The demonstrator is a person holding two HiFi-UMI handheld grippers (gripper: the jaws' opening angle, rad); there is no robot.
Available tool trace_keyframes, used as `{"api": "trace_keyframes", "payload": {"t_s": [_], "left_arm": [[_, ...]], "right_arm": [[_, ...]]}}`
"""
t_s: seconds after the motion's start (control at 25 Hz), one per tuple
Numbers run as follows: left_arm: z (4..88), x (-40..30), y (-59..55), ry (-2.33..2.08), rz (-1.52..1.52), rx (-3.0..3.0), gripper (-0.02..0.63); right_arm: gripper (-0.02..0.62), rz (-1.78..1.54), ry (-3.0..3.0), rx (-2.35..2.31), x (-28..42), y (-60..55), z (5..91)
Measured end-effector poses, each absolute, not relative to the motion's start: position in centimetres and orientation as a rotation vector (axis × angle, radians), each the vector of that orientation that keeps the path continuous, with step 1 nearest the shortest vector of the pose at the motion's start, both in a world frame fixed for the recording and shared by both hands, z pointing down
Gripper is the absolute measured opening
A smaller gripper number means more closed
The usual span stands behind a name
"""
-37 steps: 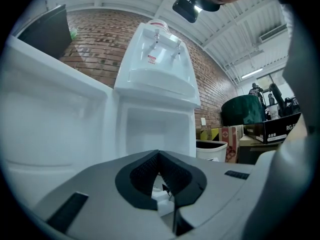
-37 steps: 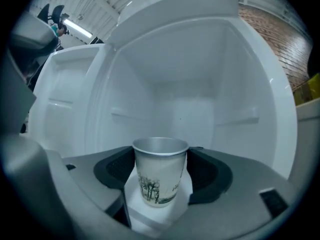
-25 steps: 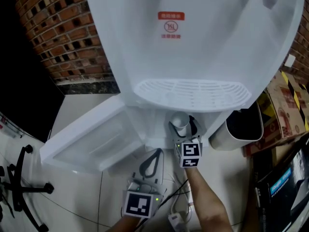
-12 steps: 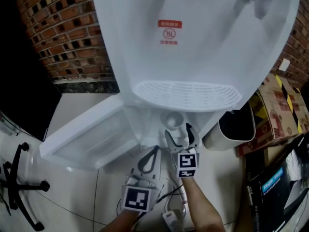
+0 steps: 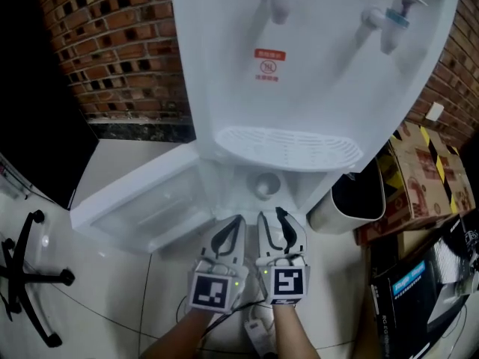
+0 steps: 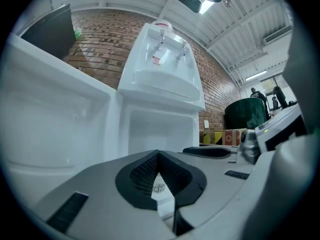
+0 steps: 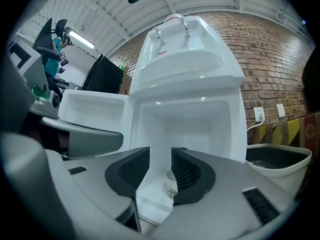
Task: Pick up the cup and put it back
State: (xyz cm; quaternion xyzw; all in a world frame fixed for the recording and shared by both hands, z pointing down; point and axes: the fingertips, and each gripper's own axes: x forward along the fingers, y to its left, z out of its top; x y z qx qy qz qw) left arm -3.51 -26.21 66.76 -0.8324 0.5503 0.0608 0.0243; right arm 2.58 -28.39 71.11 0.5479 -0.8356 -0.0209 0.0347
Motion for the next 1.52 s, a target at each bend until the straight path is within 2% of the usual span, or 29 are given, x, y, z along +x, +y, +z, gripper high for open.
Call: {"api": "trace_keyframes", "payload": {"t_s": [0.24, 0.32, 0.72, 1.52], "left_arm": [[65.5, -2.3, -25.8, 1.648, 0.202, -2.583, 0.0], [65.0, -1.8, -25.8, 1.633, 0.211, -2.587, 0.0], [58.7, 0.4, -25.1, 1.454, 0.06, -2.609, 0.0], [28.9, -3.5, -19.8, 1.55, -0.094, -2.554, 0.0]], "right_arm": [[0.022, -0.091, -2.557, 1.724, 2.9, -25.9, 67.7], [0.006, -0.105, -2.563, 1.732, 3.1, -25.7, 66.8], [0.006, -0.174, -2.544, 1.697, 2.7, -25.3, 60.0], [0.005, -0.122, -2.634, 1.633, -0.5, -20.0, 29.5]]}}
